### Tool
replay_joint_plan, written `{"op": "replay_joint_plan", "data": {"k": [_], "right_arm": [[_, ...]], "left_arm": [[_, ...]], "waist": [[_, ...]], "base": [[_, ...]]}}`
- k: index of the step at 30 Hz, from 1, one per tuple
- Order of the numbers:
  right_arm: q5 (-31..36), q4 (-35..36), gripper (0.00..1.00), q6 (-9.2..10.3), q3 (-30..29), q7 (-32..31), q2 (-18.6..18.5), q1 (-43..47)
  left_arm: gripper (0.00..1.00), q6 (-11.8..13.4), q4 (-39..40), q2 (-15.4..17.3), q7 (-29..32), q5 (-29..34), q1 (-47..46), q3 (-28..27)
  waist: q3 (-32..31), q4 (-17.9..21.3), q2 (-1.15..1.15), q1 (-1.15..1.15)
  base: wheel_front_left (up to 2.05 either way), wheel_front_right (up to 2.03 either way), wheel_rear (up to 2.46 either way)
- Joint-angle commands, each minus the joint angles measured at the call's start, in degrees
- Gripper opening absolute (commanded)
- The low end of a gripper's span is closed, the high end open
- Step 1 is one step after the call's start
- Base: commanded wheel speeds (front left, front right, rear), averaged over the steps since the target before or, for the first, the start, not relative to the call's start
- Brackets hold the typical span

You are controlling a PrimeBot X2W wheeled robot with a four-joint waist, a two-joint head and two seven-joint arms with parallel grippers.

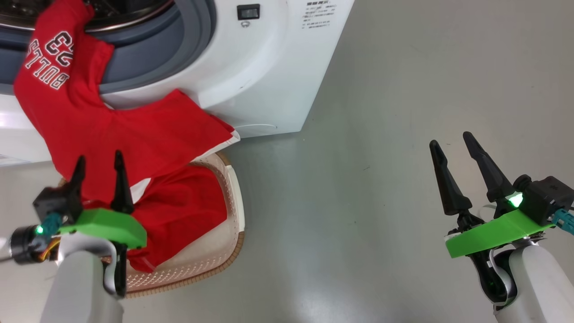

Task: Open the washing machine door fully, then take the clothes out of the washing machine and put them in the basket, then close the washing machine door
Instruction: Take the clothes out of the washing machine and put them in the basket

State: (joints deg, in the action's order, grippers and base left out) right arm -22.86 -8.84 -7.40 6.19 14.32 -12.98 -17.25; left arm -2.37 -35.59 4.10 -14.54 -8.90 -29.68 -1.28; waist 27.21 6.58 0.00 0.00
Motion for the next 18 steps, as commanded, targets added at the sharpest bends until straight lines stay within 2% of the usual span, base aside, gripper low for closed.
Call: {"op": "replay_joint_plan", "data": {"k": [1, 10, 18], "right_arm": [[0.6, 1.5, 1.00, -0.09, 0.7, 0.7, -0.8, 0.9], [0.5, 1.5, 1.00, -0.09, 1.0, 0.7, -1.0, 0.9], [0.5, 1.3, 1.00, -0.09, 1.2, 0.7, -0.9, 0.9]], "left_arm": [[1.00, -0.3, 3.3, 1.4, -0.5, 0.7, 2.5, -2.2], [1.00, 1.0, 19.0, -0.2, -0.5, 2.7, 13.2, -4.5], [1.00, 1.9, 24.4, -0.9, -0.5, 2.9, 16.7, -4.5]], "waist": [[0.0, -0.2, 0.00, 0.00], [-0.1, -0.4, 0.00, 0.00], [-0.1, -0.6, 0.00, 0.00]], "base": [[0.00, 0.00, 0.00], [0.00, 0.00, 0.00], [0.00, 0.00, 0.00]]}}
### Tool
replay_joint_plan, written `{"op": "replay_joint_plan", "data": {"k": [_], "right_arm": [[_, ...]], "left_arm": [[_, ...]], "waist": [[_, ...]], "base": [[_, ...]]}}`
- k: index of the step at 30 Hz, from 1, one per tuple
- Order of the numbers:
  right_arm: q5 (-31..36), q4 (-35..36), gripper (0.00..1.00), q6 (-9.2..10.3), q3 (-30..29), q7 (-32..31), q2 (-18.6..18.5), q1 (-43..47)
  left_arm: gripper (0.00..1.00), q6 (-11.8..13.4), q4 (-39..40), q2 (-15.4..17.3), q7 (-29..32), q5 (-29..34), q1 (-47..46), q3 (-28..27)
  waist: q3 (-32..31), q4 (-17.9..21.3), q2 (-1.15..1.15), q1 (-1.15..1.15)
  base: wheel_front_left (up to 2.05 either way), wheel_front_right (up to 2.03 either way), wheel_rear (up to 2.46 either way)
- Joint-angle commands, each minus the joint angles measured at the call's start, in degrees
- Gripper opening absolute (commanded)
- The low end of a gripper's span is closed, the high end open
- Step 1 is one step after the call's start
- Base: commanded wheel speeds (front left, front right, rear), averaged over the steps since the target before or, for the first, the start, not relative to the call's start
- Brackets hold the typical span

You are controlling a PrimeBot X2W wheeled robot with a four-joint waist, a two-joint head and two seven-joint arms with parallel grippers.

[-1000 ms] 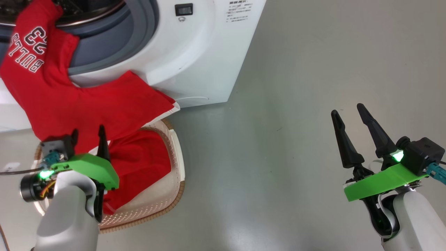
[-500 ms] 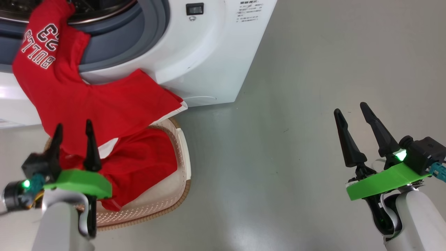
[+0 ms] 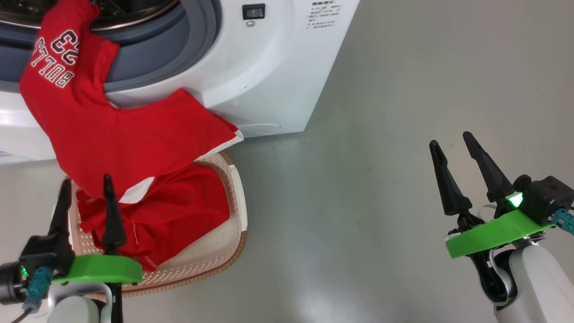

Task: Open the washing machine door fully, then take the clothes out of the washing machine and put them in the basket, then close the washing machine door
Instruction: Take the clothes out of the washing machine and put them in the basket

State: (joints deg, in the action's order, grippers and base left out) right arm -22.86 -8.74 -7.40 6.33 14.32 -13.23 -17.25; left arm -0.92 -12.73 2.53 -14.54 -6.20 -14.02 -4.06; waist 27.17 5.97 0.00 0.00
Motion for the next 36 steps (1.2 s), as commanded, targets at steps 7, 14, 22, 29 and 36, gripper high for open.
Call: {"op": "replay_joint_plan", "data": {"k": [7, 14, 22, 29, 36], "right_arm": [[0.5, 1.2, 1.00, -0.09, 1.1, 0.7, -0.7, 0.9], [0.4, 1.2, 1.00, -0.09, 1.5, 0.7, -0.5, 0.9], [0.3, 1.3, 1.00, -0.09, 1.8, 0.7, -0.5, 0.5], [0.3, 1.4, 1.00, -0.09, 2.0, 0.7, -0.2, -0.4], [0.3, 1.4, 1.00, -0.09, 2.0, 0.7, 0.0, -1.0]], "left_arm": [[1.00, 0.4, 1.0, 0.6, -0.5, -0.2, -0.2, -1.8], [1.00, -0.9, -4.0, 1.8, -0.5, -0.3, -4.7, -3.2], [1.00, -2.6, -15.1, 5.6, -0.5, -0.6, -14.4, -5.0], [1.00, -3.8, -26.9, 9.1, -0.5, -1.0, -23.7, -5.8], [1.00, -5.2, -36.9, 11.9, -0.5, -2.4, -31.1, -6.1]], "waist": [[-0.2, 0.0, 0.00, 0.00], [0.0, 0.2, 0.00, 0.00], [1.1, 0.8, 0.00, 0.00], [2.4, 1.7, 0.00, 0.00], [3.4, 2.3, 0.00, 0.00]], "base": [[0.00, 0.00, 0.00], [0.00, 0.00, 0.00], [0.00, 0.00, 0.00], [0.00, 0.00, 0.00], [0.00, 0.00, 0.00]]}}
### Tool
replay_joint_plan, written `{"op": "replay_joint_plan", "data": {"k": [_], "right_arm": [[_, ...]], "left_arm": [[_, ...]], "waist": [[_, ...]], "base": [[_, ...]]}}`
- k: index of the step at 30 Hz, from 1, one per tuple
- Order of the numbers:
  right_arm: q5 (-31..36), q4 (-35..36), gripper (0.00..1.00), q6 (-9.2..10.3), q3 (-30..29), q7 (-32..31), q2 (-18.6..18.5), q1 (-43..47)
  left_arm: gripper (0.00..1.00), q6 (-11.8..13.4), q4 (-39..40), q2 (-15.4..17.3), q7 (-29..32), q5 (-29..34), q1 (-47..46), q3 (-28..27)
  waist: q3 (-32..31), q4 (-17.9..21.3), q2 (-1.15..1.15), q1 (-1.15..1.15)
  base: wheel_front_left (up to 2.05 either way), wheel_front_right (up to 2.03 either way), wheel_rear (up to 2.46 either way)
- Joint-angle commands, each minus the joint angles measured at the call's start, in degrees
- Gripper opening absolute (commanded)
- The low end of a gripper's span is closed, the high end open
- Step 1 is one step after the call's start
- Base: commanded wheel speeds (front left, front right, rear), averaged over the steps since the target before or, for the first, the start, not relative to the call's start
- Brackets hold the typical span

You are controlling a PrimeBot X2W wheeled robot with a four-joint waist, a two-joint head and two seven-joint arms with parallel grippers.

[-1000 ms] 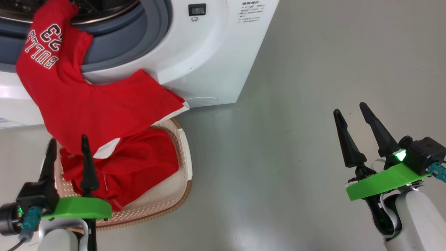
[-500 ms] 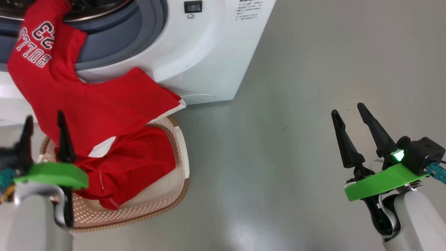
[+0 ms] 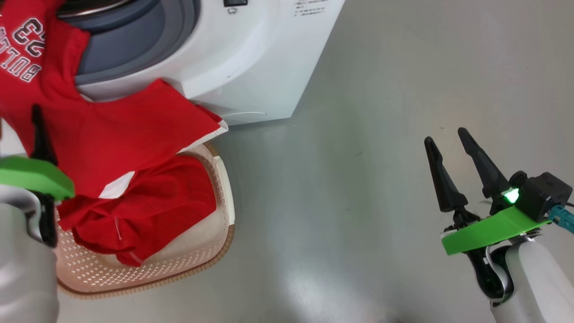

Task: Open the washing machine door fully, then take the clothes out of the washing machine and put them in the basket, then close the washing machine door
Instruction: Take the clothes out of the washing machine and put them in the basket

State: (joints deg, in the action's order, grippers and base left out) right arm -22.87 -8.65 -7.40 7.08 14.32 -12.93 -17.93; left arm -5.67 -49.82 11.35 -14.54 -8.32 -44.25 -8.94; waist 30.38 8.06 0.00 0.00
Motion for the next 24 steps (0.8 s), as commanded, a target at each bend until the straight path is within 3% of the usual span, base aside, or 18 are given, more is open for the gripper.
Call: {"op": "replay_joint_plan", "data": {"k": [1, 6, 7, 8, 9, 10, 11, 24], "right_arm": [[0.3, 1.3, 1.00, -0.09, 1.2, 0.7, -0.3, -0.5], [0.3, 1.3, 1.00, -0.09, 1.1, 0.7, -0.2, -0.7], [0.3, 1.3, 1.00, -0.09, 1.1, 0.7, -0.2, -0.8], [0.3, 1.3, 1.00, -0.09, 1.1, 0.7, -0.2, -0.8], [0.3, 1.3, 1.00, -0.09, 1.0, 0.7, -0.2, -0.8], [0.4, 1.3, 1.00, -0.09, 0.9, 0.7, -0.2, -0.8], [0.4, 1.4, 1.00, -0.09, 0.9, 0.7, -0.3, -0.8], [0.6, 1.3, 1.00, -0.09, 0.3, 0.7, -0.5, -0.4]], "left_arm": [[1.00, -0.6, -0.7, 3.4, -0.5, -0.4, -1.6, -1.2], [1.00, -1.3, -4.4, 4.2, -0.5, -0.8, -4.0, -0.4], [0.83, -1.4, -4.9, 4.4, -0.5, -0.9, -4.3, -0.1], [0.49, -1.4, -5.2, 4.4, -0.5, -1.0, -4.6, 0.1], [0.33, -1.5, -5.4, 4.4, -0.5, -1.0, -4.8, 0.3], [0.09, -1.6, -5.6, 4.4, -0.5, -1.1, -4.9, 0.5], [0.00, -1.6, -5.7, 4.4, -0.5, -1.2, -5.0, 0.6], [0.00, -1.8, -0.2, 2.4, -0.5, -3.1, -1.3, 2.1]], "waist": [[0.3, 0.3, 0.00, 0.00], [0.4, 0.4, 0.00, 0.00], [0.4, 0.4, 0.00, 0.00], [0.5, 0.4, 0.00, 0.00], [0.5, 0.4, 0.00, 0.00], [0.5, 0.3, 0.00, 0.00], [0.5, 0.2, 0.00, 0.00], [-0.8, -1.3, 0.00, 0.00]], "base": [[0.00, 0.00, 0.00], [0.00, 0.00, 0.00], [0.00, 0.00, 0.00], [0.00, 0.00, 0.00], [0.00, 0.00, 0.00], [0.00, 0.00, 0.00], [0.00, 0.00, 0.00], [0.00, 0.00, 0.00]]}}
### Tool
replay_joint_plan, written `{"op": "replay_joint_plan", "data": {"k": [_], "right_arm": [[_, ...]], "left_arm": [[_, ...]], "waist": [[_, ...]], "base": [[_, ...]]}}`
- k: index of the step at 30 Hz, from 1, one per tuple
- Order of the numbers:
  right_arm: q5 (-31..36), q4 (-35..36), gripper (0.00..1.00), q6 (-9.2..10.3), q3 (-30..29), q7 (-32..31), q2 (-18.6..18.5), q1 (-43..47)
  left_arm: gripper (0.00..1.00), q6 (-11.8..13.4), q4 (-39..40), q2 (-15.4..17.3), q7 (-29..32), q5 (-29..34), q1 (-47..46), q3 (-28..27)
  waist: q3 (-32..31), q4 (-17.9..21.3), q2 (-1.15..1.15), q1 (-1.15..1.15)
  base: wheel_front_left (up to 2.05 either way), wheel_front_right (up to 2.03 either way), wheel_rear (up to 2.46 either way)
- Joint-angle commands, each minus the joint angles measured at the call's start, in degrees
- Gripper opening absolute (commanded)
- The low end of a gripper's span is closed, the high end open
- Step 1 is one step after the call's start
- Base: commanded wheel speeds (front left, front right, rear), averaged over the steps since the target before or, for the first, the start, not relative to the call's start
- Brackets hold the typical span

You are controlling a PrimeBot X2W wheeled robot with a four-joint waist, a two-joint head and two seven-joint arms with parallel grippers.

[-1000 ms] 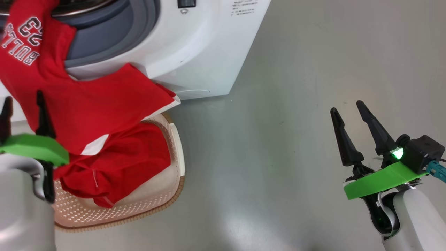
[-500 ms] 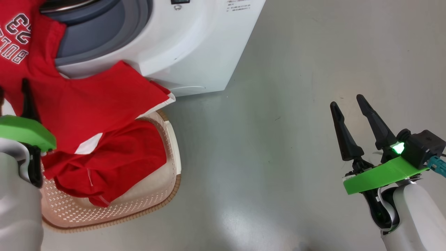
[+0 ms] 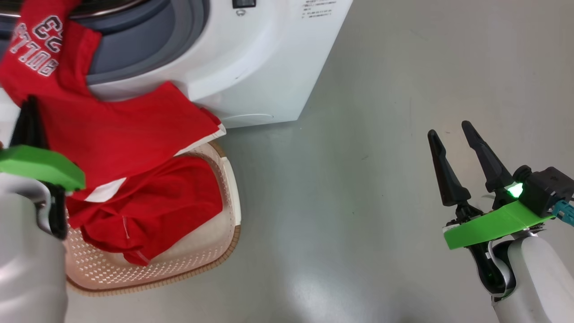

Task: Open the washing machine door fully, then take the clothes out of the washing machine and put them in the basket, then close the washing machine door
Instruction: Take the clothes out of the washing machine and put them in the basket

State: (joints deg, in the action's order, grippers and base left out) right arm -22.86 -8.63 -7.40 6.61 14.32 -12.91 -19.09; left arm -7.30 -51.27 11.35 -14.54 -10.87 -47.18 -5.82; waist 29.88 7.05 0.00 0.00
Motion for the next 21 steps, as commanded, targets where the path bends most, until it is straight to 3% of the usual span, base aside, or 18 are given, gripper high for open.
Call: {"op": "replay_joint_plan", "data": {"k": [1, 21], "right_arm": [[0.6, 1.3, 1.00, -0.09, 0.8, 0.7, -0.5, 0.8], [0.6, 1.3, 1.00, -0.09, 0.9, 0.7, -1.1, 3.2]], "left_arm": [[0.00, -0.2, 2.1, 2.2, -0.5, -0.7, 2.4, -0.8], [0.00, -0.2, 25.5, -4.8, -0.5, -1.1, 26.9, 1.3]], "waist": [[-0.5, -0.4, 0.00, 0.00], [-4.2, -2.4, 0.00, 0.00]], "base": [[0.00, 0.00, 0.00], [0.00, 0.00, 0.00]]}}
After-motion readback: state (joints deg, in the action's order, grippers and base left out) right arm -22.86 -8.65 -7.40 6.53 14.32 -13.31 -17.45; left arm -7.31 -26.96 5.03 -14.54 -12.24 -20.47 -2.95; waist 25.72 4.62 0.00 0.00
